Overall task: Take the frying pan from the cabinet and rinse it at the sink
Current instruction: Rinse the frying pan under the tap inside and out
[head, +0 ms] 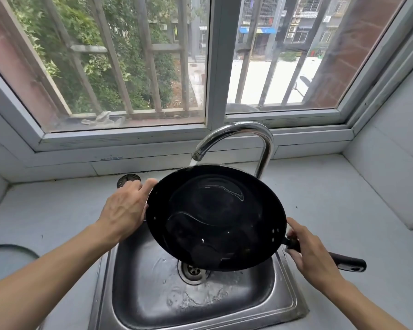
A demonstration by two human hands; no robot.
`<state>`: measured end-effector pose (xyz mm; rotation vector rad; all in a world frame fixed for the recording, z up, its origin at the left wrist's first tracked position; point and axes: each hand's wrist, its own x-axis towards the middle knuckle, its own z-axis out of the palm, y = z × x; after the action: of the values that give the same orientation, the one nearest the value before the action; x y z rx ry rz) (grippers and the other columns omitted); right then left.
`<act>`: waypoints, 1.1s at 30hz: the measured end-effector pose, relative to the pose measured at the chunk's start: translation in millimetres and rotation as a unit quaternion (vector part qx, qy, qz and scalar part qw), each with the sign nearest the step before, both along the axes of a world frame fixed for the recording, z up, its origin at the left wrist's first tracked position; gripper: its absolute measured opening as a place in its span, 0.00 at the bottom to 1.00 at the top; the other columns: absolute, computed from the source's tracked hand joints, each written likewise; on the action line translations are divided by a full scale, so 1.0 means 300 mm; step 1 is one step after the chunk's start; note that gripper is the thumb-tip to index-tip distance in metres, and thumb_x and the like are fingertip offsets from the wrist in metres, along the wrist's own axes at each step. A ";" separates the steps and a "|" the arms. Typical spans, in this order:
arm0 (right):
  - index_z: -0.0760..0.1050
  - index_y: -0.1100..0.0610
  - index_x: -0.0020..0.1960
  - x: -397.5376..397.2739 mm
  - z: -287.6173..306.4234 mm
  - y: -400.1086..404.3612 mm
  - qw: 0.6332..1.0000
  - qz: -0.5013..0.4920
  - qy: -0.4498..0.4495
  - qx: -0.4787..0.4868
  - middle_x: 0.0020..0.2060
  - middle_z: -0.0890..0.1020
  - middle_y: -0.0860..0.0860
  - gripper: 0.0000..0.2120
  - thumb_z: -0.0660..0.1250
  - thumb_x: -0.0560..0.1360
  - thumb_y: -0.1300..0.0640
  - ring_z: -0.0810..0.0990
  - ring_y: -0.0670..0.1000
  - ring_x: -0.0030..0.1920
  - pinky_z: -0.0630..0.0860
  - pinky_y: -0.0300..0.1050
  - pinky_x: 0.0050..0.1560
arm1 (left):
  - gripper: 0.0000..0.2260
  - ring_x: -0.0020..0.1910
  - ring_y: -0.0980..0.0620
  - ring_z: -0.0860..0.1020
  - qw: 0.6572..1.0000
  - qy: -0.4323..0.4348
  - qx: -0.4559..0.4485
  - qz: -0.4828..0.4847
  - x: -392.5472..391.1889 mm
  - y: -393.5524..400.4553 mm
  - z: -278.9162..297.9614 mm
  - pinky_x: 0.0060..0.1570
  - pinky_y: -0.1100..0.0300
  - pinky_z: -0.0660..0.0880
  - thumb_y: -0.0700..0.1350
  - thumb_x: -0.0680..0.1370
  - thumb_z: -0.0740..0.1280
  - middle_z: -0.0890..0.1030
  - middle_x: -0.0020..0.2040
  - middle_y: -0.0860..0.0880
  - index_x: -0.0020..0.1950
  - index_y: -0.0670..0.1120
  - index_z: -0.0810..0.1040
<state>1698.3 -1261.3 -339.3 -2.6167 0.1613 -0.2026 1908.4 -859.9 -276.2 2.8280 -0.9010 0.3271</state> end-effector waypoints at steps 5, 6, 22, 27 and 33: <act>0.54 0.34 0.73 -0.013 0.004 -0.009 1.000 -0.022 -0.004 0.002 0.47 0.74 0.42 0.48 0.74 0.68 0.68 0.75 0.48 0.44 0.74 0.49 0.49 | 0.26 0.37 0.43 0.73 1.000 -0.003 0.007 -0.010 0.004 -0.023 0.006 0.26 0.54 0.69 0.38 0.67 0.76 0.71 0.38 0.48 0.61 0.47 0.70; 0.54 0.34 0.73 -0.016 0.006 -0.008 1.000 -0.025 -0.004 0.001 0.47 0.74 0.41 0.48 0.74 0.68 0.68 0.75 0.48 0.44 0.73 0.49 0.49 | 0.26 0.37 0.43 0.73 1.000 0.000 0.008 -0.010 0.004 -0.026 0.006 0.26 0.54 0.70 0.38 0.66 0.76 0.71 0.38 0.48 0.61 0.47 0.71; 0.53 0.33 0.72 -0.035 0.032 0.000 0.999 -0.032 -0.013 -0.008 0.47 0.73 0.38 0.50 0.75 0.67 0.70 0.76 0.49 0.45 0.72 0.47 0.46 | 0.26 0.37 0.44 0.72 1.000 -0.008 -0.008 -0.023 -0.003 -0.040 0.007 0.27 0.53 0.72 0.37 0.67 0.74 0.72 0.39 0.47 0.62 0.49 0.68; 0.54 0.35 0.73 -0.003 0.045 -0.007 1.000 -0.009 -0.003 -0.019 0.47 0.73 0.39 0.50 0.75 0.67 0.69 0.76 0.50 0.43 0.74 0.49 0.47 | 0.28 0.35 0.44 0.72 1.000 -0.006 -0.015 -0.011 -0.012 -0.008 -0.008 0.25 0.55 0.69 0.37 0.65 0.76 0.71 0.38 0.47 0.62 0.47 0.69; 0.55 0.40 0.74 0.045 0.064 0.008 0.999 0.024 0.001 -0.044 0.46 0.74 0.44 0.47 0.75 0.67 0.68 0.75 0.51 0.42 0.75 0.50 0.47 | 0.29 0.35 0.42 0.73 0.999 0.012 -0.045 0.012 -0.049 0.061 -0.039 0.25 0.53 0.72 0.37 0.66 0.76 0.73 0.39 0.46 0.64 0.47 0.70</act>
<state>1711.7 -1259.0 -320.1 -2.7050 0.0925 -0.1959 1893.8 -841.7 -287.8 2.7561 -0.8253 0.3278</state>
